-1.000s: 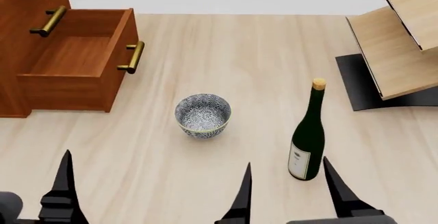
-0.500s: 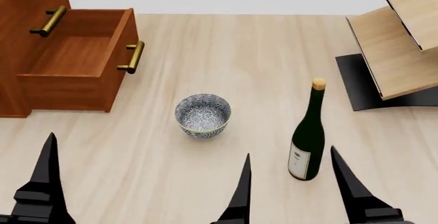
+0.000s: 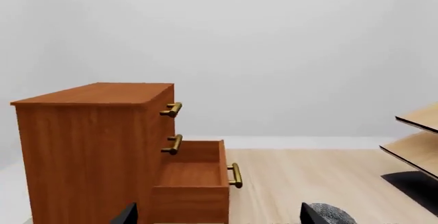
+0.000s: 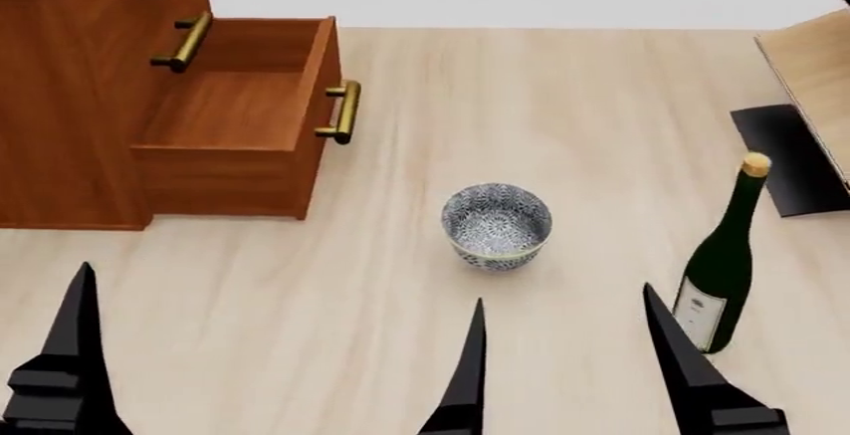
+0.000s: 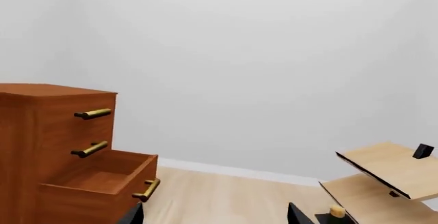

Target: Put the wine bottle in the bottom drawer of the cabinet.

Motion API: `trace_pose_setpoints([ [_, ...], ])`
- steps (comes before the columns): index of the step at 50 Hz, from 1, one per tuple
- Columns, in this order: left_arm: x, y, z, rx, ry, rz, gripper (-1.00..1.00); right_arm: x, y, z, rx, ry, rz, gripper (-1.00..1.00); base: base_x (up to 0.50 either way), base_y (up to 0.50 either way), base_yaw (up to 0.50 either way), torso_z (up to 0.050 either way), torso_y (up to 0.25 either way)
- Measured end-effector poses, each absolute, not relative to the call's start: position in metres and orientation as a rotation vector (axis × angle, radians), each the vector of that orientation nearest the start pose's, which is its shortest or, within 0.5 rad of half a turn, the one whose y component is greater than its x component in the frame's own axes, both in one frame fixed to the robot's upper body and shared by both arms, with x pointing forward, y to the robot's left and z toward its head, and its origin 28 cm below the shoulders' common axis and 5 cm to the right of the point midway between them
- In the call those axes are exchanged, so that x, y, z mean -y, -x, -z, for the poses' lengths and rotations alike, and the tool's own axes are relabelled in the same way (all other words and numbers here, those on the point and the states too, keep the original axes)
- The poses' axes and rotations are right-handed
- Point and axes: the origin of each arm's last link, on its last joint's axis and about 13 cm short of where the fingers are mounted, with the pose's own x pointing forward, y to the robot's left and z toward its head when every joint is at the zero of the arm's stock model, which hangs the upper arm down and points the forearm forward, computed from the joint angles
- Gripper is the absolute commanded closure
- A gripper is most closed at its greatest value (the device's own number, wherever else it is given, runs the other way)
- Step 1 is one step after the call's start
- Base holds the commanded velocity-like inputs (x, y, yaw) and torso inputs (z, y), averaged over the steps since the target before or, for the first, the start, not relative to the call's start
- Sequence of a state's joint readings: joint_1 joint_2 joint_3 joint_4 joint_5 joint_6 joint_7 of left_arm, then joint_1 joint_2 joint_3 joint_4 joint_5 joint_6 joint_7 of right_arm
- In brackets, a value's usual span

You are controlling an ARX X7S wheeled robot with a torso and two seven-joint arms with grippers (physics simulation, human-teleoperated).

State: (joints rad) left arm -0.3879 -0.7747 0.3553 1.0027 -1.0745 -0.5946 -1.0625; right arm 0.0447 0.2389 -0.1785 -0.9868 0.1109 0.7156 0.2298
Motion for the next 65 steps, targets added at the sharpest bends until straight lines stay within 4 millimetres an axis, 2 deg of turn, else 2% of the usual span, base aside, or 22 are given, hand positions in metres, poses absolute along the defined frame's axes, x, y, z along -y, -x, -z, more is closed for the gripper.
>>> trace_pose_setpoints([
  [15, -0.2069, -0.1538, -0.1965, 0.151, 0.028, 0.011, -1.0, 0.0903, -0.1632, -0.1599, 0.287, 0.109, -0.064, -1.0, 0.0, 0.42, 0.0, 0.0, 0.0],
  [37, -0.2073, -0.1553, -0.1948, 0.145, 0.034, 0.007, -1.0, 0.0898, -0.1639, -0.1597, 0.29, 0.096, -0.064, -1.0, 0.01, 0.0, 0.0, 0.0, 0.0],
  [65, -0.2071, -0.1547, -0.1937, 0.144, 0.042, 0.009, -1.0, 0.0886, -0.1632, -0.1573, 0.295, 0.095, -0.084, -1.0, 0.4, 0.0, 0.0, 0.0, 0.0],
])
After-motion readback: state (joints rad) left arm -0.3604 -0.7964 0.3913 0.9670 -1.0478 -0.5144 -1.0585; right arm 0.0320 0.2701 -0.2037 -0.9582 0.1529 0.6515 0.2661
